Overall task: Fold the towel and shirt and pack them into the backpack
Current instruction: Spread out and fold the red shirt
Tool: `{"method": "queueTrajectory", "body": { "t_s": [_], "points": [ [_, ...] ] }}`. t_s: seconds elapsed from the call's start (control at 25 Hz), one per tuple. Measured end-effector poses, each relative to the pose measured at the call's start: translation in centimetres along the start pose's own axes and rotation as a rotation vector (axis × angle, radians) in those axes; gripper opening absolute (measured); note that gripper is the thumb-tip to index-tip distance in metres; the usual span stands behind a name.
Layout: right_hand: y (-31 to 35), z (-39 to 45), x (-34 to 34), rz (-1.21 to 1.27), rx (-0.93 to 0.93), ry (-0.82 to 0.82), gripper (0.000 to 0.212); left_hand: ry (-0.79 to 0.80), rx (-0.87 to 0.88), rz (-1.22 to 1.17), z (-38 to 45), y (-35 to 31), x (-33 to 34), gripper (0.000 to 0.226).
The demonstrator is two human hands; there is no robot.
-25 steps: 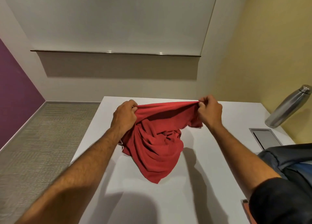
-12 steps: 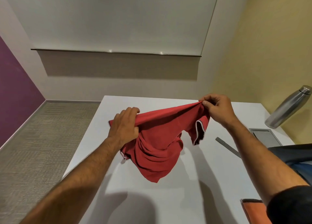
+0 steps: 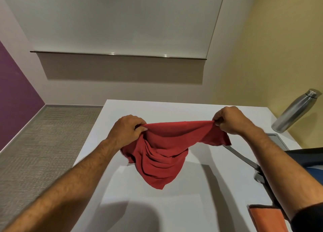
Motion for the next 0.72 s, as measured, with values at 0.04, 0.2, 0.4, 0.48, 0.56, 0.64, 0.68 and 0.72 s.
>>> {"method": "queueTrajectory", "body": {
  "t_s": [0.04,0.2,0.4,0.48,0.56,0.64,0.68,0.72],
  "points": [
    [0.1,-0.2,0.0,0.009,0.051,-0.038,0.029,-0.007,-0.014,-0.018,0.1,-0.2,-0.1,0.024],
    [1.5,-0.6,0.1,0.106,0.266,-0.073,0.025,0.005,-0.086,-0.144,0.8,-1.8,-0.6,0.010],
    [2.5,1.6,1.8,0.327,0.309,-0.121,0.030,0.189,-0.234,-0.345,1.2,-1.9,-1.1,0.004],
    [3.6,2.5,2.3,0.647,0.226,-0.073,0.065,0.025,-0.430,-0.444,1.2,0.1,-1.4,0.006],
    [4.8,2.9,3.3,0.802,0.117,-0.007,0.090,-0.172,-0.657,-0.474,0.7,3.6,-1.6,0.010],
    [5.3,2.8,4.9,0.670,0.035,-0.068,0.084,-0.276,-0.849,-0.439,-0.9,7.4,-1.5,0.016],
    [5.5,2.5,6.0,0.591,0.015,-0.097,0.076,-0.298,-0.929,-0.403,-2.0,9.3,-1.5,0.015],
    [5.7,1.9,7.1,0.529,-0.009,-0.107,0.066,-0.307,-1.001,-0.350,-3.4,10.8,-1.4,0.015]
  ]
}}
Point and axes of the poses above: each hand's wrist, its own z-axis towards the middle knuckle, its own x-axis out of the palm, y = z × x, the point moved 2 cm from there along z, towards the middle knuckle, and after that the axes turned 1 degree about z, right-handed, at the moved point
